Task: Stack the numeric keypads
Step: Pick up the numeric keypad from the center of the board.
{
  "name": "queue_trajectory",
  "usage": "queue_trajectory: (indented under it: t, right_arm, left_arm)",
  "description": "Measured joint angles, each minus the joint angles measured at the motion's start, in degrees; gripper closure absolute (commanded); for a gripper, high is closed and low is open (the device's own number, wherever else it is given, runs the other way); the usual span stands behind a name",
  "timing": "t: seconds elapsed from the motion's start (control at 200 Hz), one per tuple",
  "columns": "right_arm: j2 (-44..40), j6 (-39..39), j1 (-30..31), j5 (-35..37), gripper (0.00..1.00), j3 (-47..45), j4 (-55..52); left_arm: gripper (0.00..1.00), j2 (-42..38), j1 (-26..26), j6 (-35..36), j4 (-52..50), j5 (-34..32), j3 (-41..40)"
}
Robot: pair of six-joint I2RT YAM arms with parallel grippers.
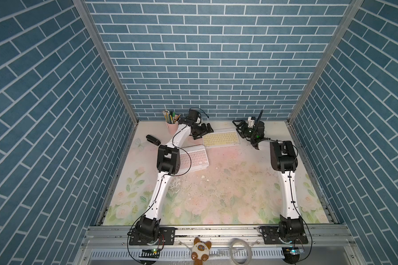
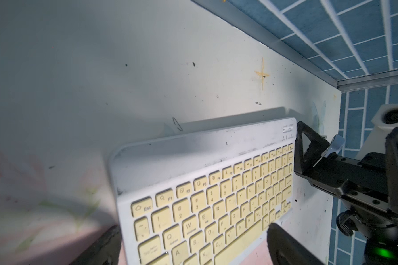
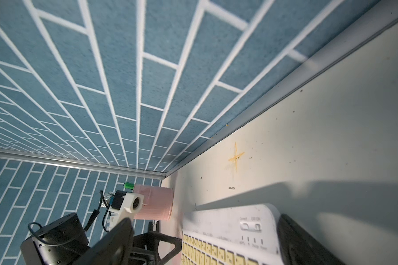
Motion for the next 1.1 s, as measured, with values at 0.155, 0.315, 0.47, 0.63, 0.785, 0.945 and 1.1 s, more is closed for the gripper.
queue_trajectory:
  t: [0.155, 0.315, 0.47, 0.63, 0.785, 0.945, 1.1]
  right_arm:
    - [-0.13, 2.25, 1.07, 3.13, 0.03, -0.70, 1.55]
    - [-0.15, 5.68, 1.68, 6.03, 0.03, -1.95, 4.85]
    - [-0.15, 9.01, 2.16, 8.72, 0.03, -3.08, 8.55]
    - [-0.17, 12.07, 2.56, 10.21, 0.03, -3.17, 12.83]
    - [-0.20, 13.42, 2.93, 11.21, 0.03, -3.17, 15.41]
    - [-0.31, 14.95, 3.37, 12.41, 0.03, -3.63, 17.40]
    - [-0.83, 16.90, 4.33, 15.58, 0.04, -4.59, 18.29]
  left_arm:
    - [0.00, 0.00, 0.37, -0.26, 0.00, -0.28, 0.02]
    - [0.00, 0.00, 0.48, -0.46, 0.02, -0.39, 0.02]
    - [0.00, 0.00, 0.48, -0.59, 0.04, -0.42, 0.02]
    - [0.00, 0.00, 0.48, -0.61, 0.04, -0.42, 0.02]
    - [0.00, 0.00, 0.48, -0.61, 0.09, -0.55, 0.02]
    - [0.01, 0.00, 0.59, -0.68, 0.52, -1.05, 0.02]
    - [0.00, 0.00, 0.76, -0.81, 0.83, -2.14, 0.02]
